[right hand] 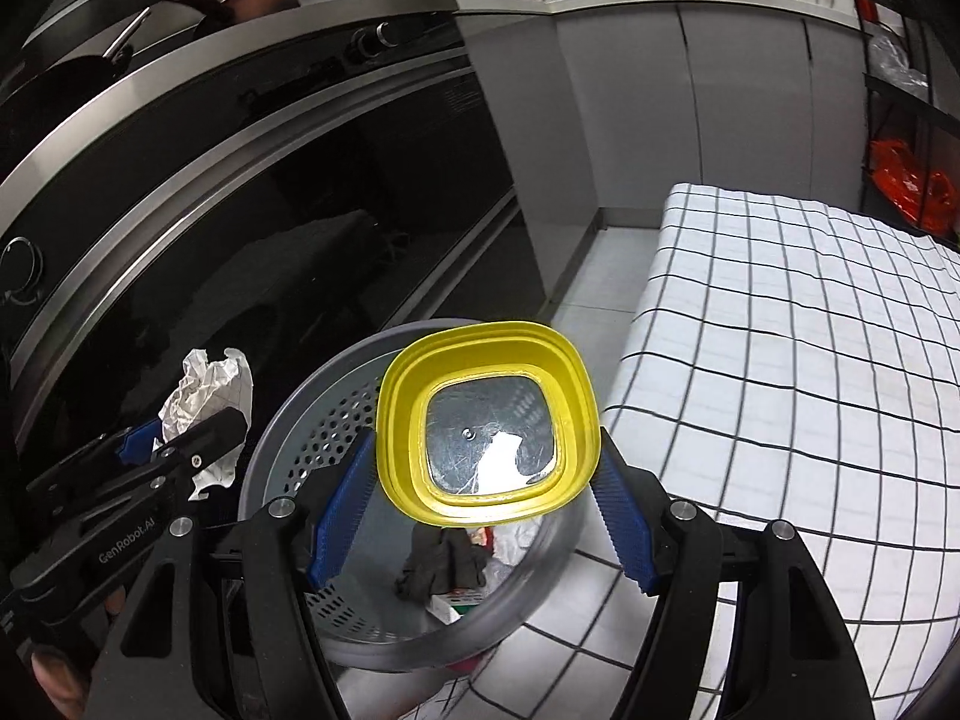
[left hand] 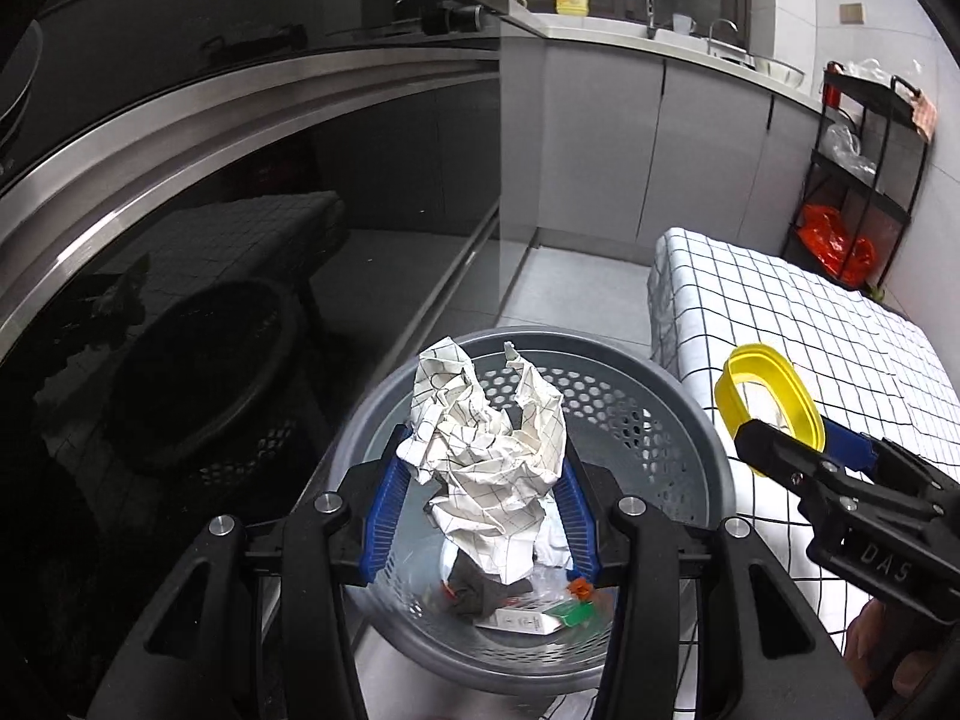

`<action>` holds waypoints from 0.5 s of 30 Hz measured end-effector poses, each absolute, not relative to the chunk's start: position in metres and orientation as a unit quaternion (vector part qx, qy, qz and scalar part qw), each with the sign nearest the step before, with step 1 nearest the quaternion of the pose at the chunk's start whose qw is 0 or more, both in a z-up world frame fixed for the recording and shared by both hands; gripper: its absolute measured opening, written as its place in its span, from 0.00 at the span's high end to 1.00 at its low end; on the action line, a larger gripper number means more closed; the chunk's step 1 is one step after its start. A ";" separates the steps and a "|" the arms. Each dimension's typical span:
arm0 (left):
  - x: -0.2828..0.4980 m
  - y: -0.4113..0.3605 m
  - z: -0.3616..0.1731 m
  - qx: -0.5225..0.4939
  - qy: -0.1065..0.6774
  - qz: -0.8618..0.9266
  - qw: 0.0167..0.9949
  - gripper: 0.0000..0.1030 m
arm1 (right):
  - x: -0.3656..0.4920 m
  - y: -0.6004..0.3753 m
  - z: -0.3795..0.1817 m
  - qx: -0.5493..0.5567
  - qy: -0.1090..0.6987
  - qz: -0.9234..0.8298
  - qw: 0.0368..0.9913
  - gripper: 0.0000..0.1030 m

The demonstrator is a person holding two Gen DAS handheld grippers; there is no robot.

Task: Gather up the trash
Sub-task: 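Carry the yellow lid and crumpled paper over the grey basket with both tools, then open both tools over the basket to drop the lid and paper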

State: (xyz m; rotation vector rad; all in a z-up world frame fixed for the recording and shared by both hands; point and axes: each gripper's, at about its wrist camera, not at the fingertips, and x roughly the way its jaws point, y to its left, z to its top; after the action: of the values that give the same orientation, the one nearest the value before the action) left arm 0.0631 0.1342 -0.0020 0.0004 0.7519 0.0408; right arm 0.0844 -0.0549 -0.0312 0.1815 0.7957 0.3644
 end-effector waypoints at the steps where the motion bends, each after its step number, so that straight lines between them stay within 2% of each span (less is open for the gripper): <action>1: 0.064 0.135 -0.002 0.000 0.367 0.022 0.930 0.56 | 0.085 -0.052 -0.032 0.086 0.386 0.180 0.900 0.35; 15: 0.069 0.136 -0.009 0.009 0.376 0.026 0.926 0.54 | 0.095 -0.041 -0.043 0.073 0.401 0.202 0.890 0.34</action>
State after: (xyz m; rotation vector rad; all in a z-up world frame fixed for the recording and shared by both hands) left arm 0.0688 0.1364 -0.0095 0.0179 0.7702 0.0538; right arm 0.0952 -0.0411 -0.0427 0.1522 0.8328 0.4195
